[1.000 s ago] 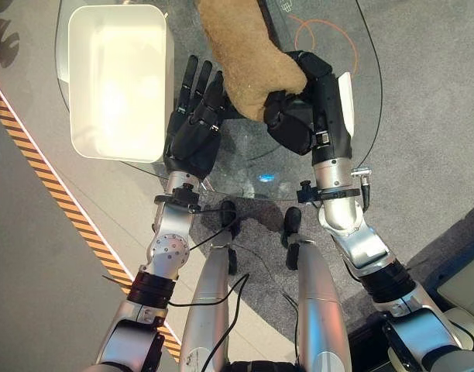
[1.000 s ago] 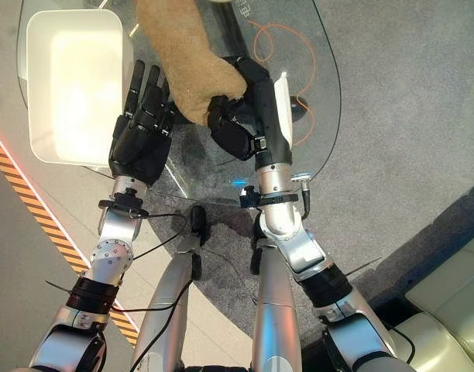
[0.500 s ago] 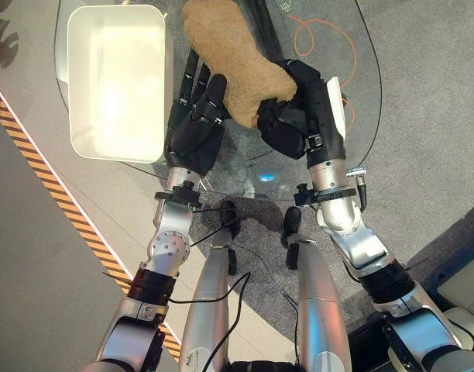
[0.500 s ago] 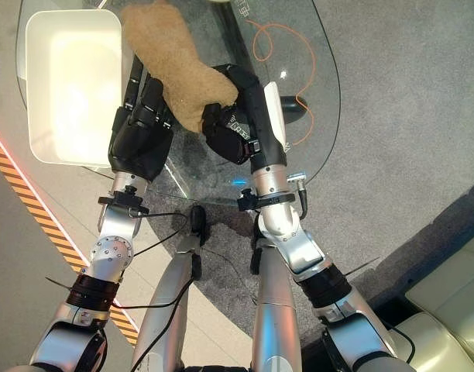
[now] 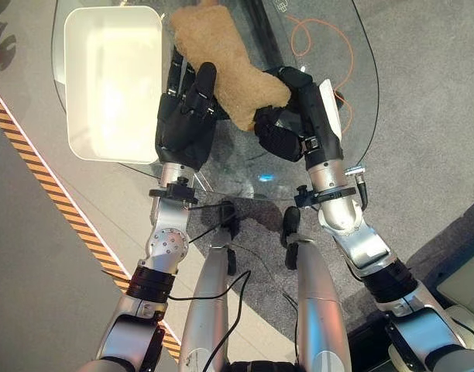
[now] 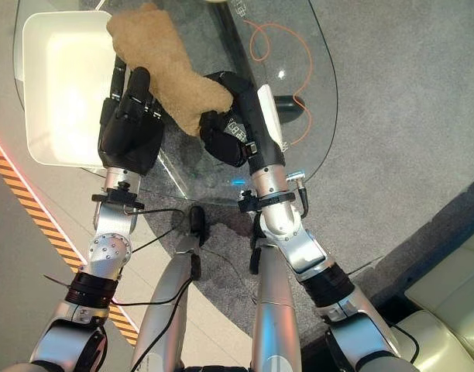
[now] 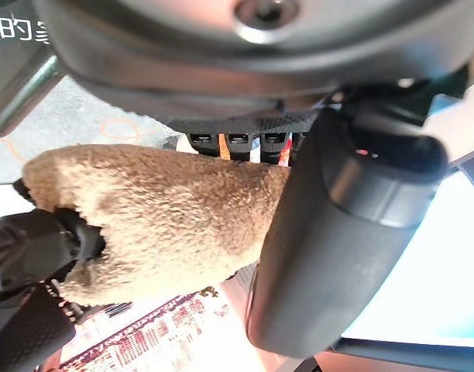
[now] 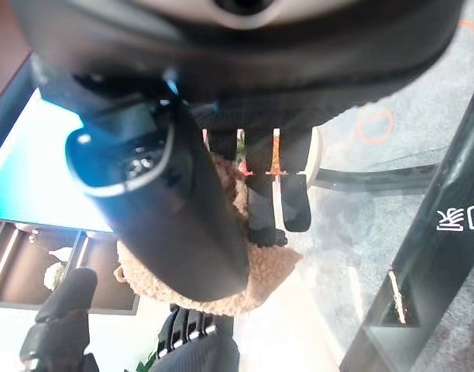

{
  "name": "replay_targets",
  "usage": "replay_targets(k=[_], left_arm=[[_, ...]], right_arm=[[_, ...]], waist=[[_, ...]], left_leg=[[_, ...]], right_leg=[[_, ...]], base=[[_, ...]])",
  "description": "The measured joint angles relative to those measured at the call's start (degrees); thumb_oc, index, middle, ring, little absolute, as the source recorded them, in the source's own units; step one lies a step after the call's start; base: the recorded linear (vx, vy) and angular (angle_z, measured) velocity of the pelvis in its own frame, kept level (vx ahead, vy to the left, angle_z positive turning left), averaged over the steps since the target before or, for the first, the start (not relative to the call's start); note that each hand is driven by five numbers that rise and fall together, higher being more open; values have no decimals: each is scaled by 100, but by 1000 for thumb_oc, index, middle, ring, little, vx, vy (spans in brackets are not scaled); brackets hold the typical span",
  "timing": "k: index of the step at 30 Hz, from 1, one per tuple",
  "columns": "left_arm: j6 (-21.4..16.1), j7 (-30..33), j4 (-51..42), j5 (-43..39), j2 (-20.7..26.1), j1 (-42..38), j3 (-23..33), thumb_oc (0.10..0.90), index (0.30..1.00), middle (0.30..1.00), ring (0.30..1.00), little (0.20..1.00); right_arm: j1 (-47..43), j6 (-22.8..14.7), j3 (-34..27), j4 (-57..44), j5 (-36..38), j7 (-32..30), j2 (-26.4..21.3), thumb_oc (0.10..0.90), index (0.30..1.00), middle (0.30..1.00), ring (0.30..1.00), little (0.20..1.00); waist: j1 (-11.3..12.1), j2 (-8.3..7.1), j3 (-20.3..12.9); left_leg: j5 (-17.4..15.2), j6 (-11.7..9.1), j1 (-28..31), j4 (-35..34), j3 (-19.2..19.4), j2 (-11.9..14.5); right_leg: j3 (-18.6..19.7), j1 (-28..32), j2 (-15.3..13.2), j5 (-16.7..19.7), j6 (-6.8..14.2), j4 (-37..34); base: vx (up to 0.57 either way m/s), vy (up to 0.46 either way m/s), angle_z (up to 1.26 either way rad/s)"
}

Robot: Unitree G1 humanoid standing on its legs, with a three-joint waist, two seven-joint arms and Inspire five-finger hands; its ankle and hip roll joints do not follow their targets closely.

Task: Wipe the table with a cloth and put it in the basket.

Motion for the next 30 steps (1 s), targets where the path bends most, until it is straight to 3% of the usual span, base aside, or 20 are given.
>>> replay_targets(k=[13,30], left_arm=[[-82,18,-135,2,1,0,30,800,900,900,900,900],[180,64,-134,190,127,0,155,800,900,900,900,900]], right_arm=[[-30,30,34,0,-4,331,-87,100,300,300,300,200],[-271,257,198,0,-2,861,-311,100,300,300,300,200]], waist=[[-29,0,0],[-12,1,0]], left_leg=[[3,-3,20,-77,7,0],[5,-5,29,-86,12,0]], right_leg=[[0,-24,1,0,-1,-1],[0,-25,0,-1,-2,4]], base=[[0,0,0],[0,0,0]])
